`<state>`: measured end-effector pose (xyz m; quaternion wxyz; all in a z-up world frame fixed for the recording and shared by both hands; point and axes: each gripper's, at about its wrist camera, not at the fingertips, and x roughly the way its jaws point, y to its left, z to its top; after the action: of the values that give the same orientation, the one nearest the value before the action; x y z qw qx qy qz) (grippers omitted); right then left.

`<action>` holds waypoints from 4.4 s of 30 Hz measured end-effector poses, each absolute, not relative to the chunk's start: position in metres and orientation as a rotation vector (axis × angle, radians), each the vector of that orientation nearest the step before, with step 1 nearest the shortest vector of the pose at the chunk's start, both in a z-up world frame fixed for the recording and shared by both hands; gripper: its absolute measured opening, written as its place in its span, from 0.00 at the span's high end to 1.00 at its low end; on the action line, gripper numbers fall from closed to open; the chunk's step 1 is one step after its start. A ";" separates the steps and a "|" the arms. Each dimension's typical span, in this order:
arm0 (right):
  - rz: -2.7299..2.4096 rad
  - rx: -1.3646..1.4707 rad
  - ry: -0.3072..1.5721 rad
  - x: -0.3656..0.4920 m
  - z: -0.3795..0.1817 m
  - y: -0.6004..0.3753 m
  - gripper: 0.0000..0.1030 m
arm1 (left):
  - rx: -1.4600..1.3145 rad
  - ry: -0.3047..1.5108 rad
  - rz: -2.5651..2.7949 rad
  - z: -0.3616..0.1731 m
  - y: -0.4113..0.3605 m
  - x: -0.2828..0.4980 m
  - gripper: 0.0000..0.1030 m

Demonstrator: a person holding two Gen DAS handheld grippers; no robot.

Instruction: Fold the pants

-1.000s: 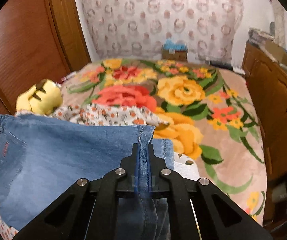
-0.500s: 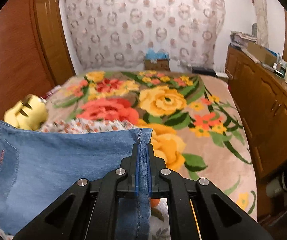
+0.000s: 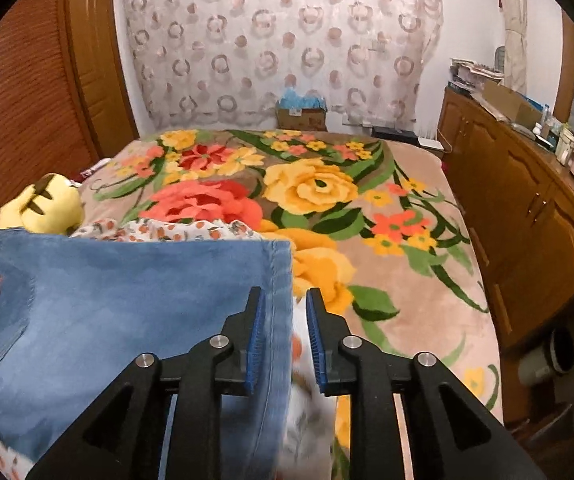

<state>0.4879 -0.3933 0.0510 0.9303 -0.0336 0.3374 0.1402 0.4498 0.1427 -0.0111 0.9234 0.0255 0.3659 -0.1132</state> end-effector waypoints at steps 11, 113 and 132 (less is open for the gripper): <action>0.334 0.049 0.695 0.393 0.041 -0.436 0.59 | 0.074 0.712 -0.305 0.011 0.077 0.419 0.22; 0.361 0.294 0.611 0.387 0.067 -0.388 0.92 | 0.031 0.710 -0.364 0.008 -0.006 0.363 0.22; 0.955 0.077 0.661 0.318 0.069 -0.111 0.92 | -0.117 0.700 -0.114 0.002 0.187 0.354 0.22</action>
<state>0.3175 -0.1107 0.0690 0.8355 0.0362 0.3121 0.4509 0.3539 0.1874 0.0021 0.9362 -0.0574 0.3423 -0.0558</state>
